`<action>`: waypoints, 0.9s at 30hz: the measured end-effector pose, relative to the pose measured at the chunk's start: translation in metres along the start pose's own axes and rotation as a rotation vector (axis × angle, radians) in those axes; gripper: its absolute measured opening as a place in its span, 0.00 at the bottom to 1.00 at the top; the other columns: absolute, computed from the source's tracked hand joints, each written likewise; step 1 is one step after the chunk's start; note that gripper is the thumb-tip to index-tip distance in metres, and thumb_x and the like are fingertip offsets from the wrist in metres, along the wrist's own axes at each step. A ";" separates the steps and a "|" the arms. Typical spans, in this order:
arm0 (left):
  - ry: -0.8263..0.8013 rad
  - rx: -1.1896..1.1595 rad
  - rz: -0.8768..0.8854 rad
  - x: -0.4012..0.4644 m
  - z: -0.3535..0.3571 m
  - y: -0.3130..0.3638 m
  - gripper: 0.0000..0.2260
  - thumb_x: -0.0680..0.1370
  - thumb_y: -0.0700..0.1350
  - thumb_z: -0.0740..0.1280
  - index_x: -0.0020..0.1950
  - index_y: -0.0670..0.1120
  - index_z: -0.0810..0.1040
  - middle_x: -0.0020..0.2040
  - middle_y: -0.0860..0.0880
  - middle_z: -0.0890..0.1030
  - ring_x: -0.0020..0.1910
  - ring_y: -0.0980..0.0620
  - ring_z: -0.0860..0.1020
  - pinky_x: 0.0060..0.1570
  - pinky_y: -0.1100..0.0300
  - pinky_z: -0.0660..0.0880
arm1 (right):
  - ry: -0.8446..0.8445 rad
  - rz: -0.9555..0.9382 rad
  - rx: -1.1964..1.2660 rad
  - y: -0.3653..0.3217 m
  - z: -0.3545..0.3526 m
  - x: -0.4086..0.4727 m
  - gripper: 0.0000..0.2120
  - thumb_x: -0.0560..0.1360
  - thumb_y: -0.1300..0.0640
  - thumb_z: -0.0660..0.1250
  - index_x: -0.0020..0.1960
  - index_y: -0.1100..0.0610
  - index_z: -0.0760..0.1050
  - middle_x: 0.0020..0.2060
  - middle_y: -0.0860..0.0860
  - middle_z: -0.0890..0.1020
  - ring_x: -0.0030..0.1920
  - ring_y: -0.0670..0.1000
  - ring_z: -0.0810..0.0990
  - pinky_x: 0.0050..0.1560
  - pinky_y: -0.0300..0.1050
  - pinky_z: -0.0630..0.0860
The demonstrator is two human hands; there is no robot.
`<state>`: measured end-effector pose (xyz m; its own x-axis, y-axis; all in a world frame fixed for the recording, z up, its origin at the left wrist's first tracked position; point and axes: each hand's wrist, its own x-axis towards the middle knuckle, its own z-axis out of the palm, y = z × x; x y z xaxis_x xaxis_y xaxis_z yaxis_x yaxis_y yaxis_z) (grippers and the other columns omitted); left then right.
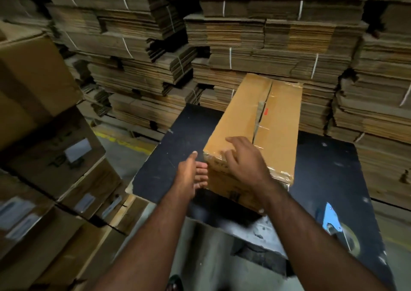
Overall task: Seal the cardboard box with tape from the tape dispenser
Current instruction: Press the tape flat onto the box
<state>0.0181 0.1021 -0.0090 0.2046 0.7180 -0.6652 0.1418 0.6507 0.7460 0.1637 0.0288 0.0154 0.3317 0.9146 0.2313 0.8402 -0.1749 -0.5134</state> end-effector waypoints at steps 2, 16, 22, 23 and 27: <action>-0.083 0.003 -0.051 0.011 -0.006 0.003 0.25 0.82 0.61 0.56 0.49 0.41 0.81 0.47 0.42 0.83 0.46 0.44 0.81 0.42 0.53 0.77 | -0.055 -0.007 -0.064 -0.012 0.018 0.014 0.20 0.82 0.48 0.58 0.70 0.56 0.71 0.66 0.53 0.76 0.64 0.54 0.74 0.65 0.53 0.71; -0.122 -0.122 0.065 0.052 -0.014 0.002 0.08 0.82 0.46 0.63 0.47 0.44 0.79 0.38 0.47 0.78 0.31 0.52 0.73 0.30 0.61 0.72 | -0.098 0.082 -0.269 -0.024 0.058 0.029 0.29 0.80 0.41 0.47 0.74 0.56 0.65 0.73 0.53 0.69 0.72 0.53 0.66 0.71 0.55 0.61; -0.019 -0.013 0.276 0.074 -0.009 -0.004 0.09 0.79 0.49 0.67 0.42 0.47 0.80 0.33 0.50 0.79 0.30 0.52 0.74 0.27 0.60 0.72 | -0.172 0.061 -0.481 -0.025 0.067 0.027 0.31 0.83 0.41 0.49 0.79 0.58 0.56 0.78 0.55 0.61 0.78 0.54 0.58 0.75 0.55 0.57; 0.001 -0.005 0.311 0.075 -0.005 -0.006 0.09 0.79 0.49 0.68 0.41 0.47 0.80 0.34 0.51 0.80 0.31 0.53 0.75 0.27 0.60 0.72 | -0.179 0.049 -0.515 -0.024 0.069 0.027 0.31 0.83 0.42 0.51 0.80 0.59 0.55 0.78 0.56 0.60 0.78 0.55 0.57 0.75 0.55 0.57; 0.071 0.027 0.357 0.077 -0.002 -0.009 0.06 0.76 0.50 0.72 0.46 0.50 0.77 0.39 0.53 0.81 0.39 0.53 0.80 0.40 0.55 0.79 | -0.183 0.015 -0.604 -0.025 0.070 0.027 0.32 0.83 0.44 0.53 0.80 0.62 0.54 0.79 0.59 0.59 0.78 0.58 0.58 0.75 0.56 0.58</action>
<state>0.0306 0.1520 -0.0667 0.1782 0.9148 -0.3624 0.0995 0.3496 0.9316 0.1213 0.0832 -0.0236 0.3112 0.9488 0.0547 0.9479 -0.3140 0.0539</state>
